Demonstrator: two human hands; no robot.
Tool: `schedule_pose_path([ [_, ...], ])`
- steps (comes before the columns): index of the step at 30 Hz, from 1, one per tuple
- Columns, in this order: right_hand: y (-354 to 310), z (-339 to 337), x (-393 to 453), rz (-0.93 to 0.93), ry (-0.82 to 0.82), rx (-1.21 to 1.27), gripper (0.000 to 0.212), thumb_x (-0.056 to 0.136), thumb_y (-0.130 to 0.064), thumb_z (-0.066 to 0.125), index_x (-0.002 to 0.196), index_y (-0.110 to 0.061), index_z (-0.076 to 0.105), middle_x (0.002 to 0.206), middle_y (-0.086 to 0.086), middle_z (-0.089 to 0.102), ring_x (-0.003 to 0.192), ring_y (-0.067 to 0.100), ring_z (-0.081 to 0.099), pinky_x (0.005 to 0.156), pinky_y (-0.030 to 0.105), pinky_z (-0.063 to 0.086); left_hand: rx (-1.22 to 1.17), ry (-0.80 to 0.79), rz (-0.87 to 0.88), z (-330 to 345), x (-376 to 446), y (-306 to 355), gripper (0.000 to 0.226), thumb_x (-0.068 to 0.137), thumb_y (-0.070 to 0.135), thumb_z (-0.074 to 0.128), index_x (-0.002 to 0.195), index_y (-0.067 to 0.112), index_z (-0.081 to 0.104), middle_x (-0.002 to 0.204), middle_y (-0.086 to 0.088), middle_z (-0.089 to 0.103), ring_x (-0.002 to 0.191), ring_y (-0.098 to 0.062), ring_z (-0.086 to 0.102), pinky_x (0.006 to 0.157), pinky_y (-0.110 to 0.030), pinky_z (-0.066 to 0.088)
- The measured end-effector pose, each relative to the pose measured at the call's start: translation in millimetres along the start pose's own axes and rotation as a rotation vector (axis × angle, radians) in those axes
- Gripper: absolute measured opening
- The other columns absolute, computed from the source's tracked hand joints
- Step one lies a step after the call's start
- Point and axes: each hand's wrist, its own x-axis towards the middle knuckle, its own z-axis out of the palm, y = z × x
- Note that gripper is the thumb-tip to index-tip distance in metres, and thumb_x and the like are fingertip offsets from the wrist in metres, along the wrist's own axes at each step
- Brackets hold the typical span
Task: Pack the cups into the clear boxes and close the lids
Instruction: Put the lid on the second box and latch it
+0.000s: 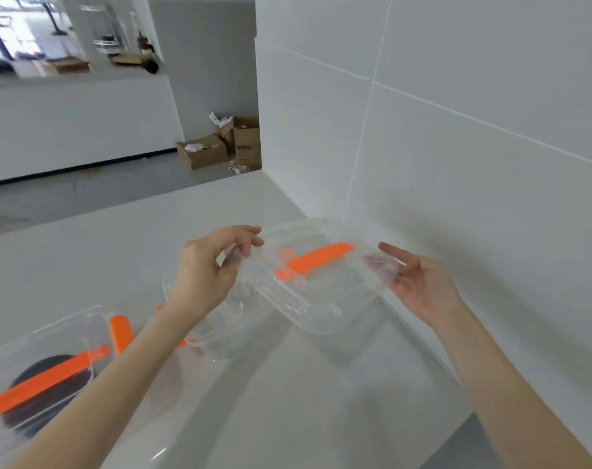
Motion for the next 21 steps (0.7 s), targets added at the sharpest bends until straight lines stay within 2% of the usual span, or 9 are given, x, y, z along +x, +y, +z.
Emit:
schedule_pose_path([
  [2,9,18,9,0.001,0.013,-0.025,0.021,0.083,0.004,0.045,0.094,0.006,0.062,0.089,0.024,0.069,0.078,0.027,0.074,0.073,0.030,0.060,0.149,-0.035,0.095,-14,-8,-11,0.031,0.068,-0.026,0.047,0.066,0.003,0.055,0.093,-0.002,0.069,0.103,-0.001,0.058,0.087,0.000,0.040],
  [4,21,36,17,-0.003,0.028,-0.144,0.009,0.085,0.003,0.057,0.092,0.004,0.062,0.078,0.016,0.072,0.067,0.020,0.074,0.066,0.028,0.061,0.301,-0.107,0.134,-29,-17,-25,0.025,0.065,-0.025,0.055,0.065,0.000,0.057,0.100,-0.010,0.070,0.103,-0.010,0.055,0.087,-0.003,0.040],
  [6,35,49,25,0.003,0.038,-0.205,0.014,0.082,0.005,0.061,0.096,0.001,0.062,0.067,0.007,0.074,0.062,0.016,0.074,0.055,0.026,0.061,0.449,-0.152,0.089,-40,-27,-42,0.020,0.065,-0.017,0.066,0.069,0.001,0.059,0.103,-0.013,0.069,0.101,-0.017,0.053,0.084,-0.020,0.047],
  [8,50,60,32,0.009,0.043,-0.189,0.015,0.083,0.005,0.061,0.097,-0.001,0.062,0.062,0.002,0.075,0.060,0.014,0.074,0.049,0.025,0.059,0.525,-0.127,-0.057,-44,-37,-58,0.020,0.066,-0.008,0.072,0.079,0.002,0.061,0.103,-0.014,0.067,0.094,-0.027,0.059,0.076,-0.037,0.055],
  [10,69,72,37,0.005,0.041,-0.179,0.015,0.085,0.005,0.060,0.098,-0.002,0.061,0.059,0.000,0.074,0.059,0.013,0.073,0.047,0.026,0.059,0.495,-0.063,-0.261,-46,-45,-74,0.028,0.070,-0.006,0.070,0.096,0.002,0.062,0.106,-0.017,0.063,0.089,-0.033,0.062,0.075,-0.041,0.056],
  [12,90,82,42,-0.011,0.043,-0.195,0.018,0.087,0.004,0.058,0.103,-0.004,0.059,0.061,0.001,0.074,0.058,0.011,0.073,0.051,0.027,0.061,0.441,-0.026,-0.429,-47,-48,-88,0.042,0.073,-0.013,0.060,0.112,0.003,0.059,0.107,-0.020,0.063,0.092,-0.034,0.063,0.079,-0.040,0.054],
  [14,107,90,45,-0.044,0.058,-0.244,0.022,0.087,0.002,0.059,0.108,-0.005,0.058,0.076,0.006,0.073,0.066,0.013,0.073,0.055,0.027,0.061,0.389,-0.001,-0.559,-50,-48,-99,0.051,0.073,-0.018,0.046,0.118,0.002,0.058,0.107,-0.023,0.065,0.095,-0.034,0.063,0.081,-0.033,0.049],
  [17,123,100,48,-0.132,0.101,-0.331,0.012,0.087,-0.001,0.062,0.091,-0.012,0.065,0.083,0.006,0.069,0.078,0.016,0.069,0.050,0.021,0.057,0.336,0.009,-0.727,-50,-47,-109,0.050,0.081,-0.008,0.037,0.127,0.003,0.053,0.113,-0.023,0.067,0.103,-0.036,0.060,0.079,-0.028,0.042],
  [21,129,108,54,-0.241,0.127,-0.492,0.009,0.085,-0.006,0.064,0.094,-0.009,0.066,0.080,0.008,0.066,0.076,0.019,0.068,0.052,0.017,0.056,0.309,-0.065,-0.822,-39,-44,-112,0.048,0.092,0.014,0.043,0.138,0.002,0.039,0.136,-0.021,0.052,0.128,-0.034,0.045,0.105,-0.036,0.034],
])
